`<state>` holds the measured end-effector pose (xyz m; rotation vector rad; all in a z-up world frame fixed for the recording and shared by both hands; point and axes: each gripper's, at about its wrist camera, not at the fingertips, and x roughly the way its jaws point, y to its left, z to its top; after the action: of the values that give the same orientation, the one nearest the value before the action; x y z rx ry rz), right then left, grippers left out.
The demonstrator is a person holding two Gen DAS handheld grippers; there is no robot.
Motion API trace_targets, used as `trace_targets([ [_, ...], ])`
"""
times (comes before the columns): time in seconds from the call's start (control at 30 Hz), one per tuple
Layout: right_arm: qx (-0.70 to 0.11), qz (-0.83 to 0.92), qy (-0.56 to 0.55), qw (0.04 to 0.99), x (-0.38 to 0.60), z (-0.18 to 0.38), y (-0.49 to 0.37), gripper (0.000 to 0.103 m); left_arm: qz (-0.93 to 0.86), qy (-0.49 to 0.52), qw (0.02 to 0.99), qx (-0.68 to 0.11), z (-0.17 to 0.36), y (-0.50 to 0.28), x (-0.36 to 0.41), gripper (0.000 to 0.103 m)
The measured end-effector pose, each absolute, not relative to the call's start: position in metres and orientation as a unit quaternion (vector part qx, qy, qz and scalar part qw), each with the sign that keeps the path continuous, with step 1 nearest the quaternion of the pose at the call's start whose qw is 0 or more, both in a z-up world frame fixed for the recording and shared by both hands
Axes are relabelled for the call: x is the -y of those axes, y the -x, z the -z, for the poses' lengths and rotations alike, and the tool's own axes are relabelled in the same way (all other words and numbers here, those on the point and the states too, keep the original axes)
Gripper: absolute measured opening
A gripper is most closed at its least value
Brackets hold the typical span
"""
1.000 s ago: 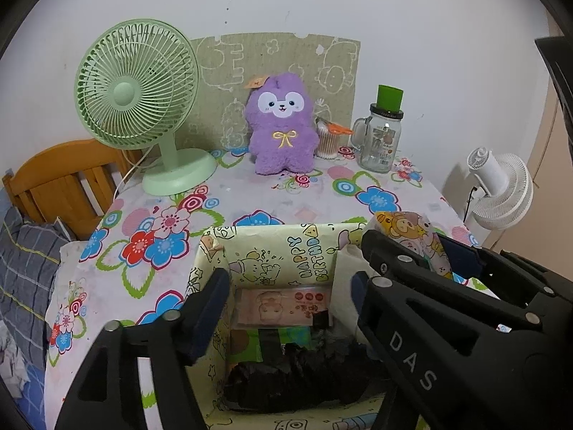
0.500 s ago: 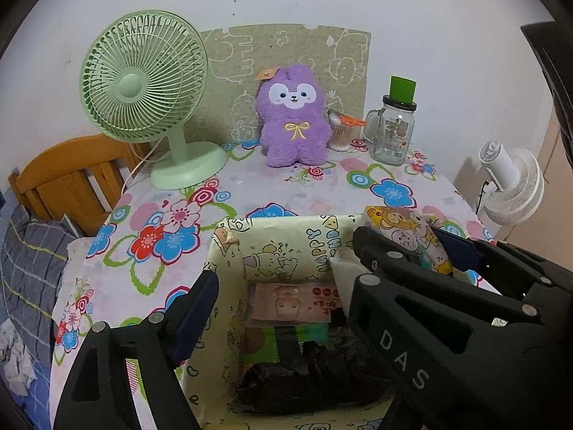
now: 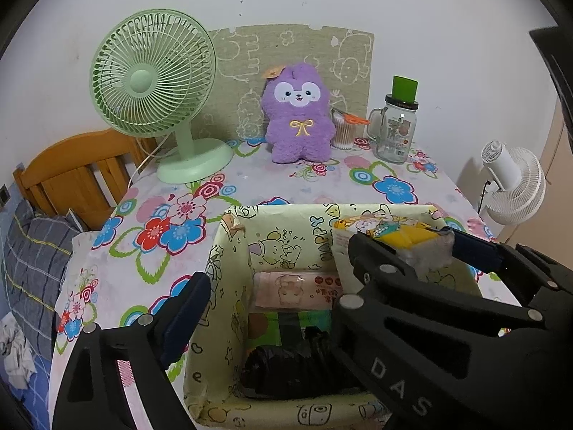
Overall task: Organize soft objects
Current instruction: 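Withdraw both open tools up and back from the fabric box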
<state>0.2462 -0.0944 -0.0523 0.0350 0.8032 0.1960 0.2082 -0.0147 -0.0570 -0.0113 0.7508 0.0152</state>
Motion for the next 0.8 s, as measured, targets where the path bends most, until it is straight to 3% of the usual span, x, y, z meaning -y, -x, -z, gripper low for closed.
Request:
trace_targets([
  [0.8, -0.359, -0.129, -0.026, 0.924, 0.087, 0.034, -0.2, 0.08, -0.014, 0.019, 0.938, -0.345, 0.044, -0.166, 0.004, 0.095],
])
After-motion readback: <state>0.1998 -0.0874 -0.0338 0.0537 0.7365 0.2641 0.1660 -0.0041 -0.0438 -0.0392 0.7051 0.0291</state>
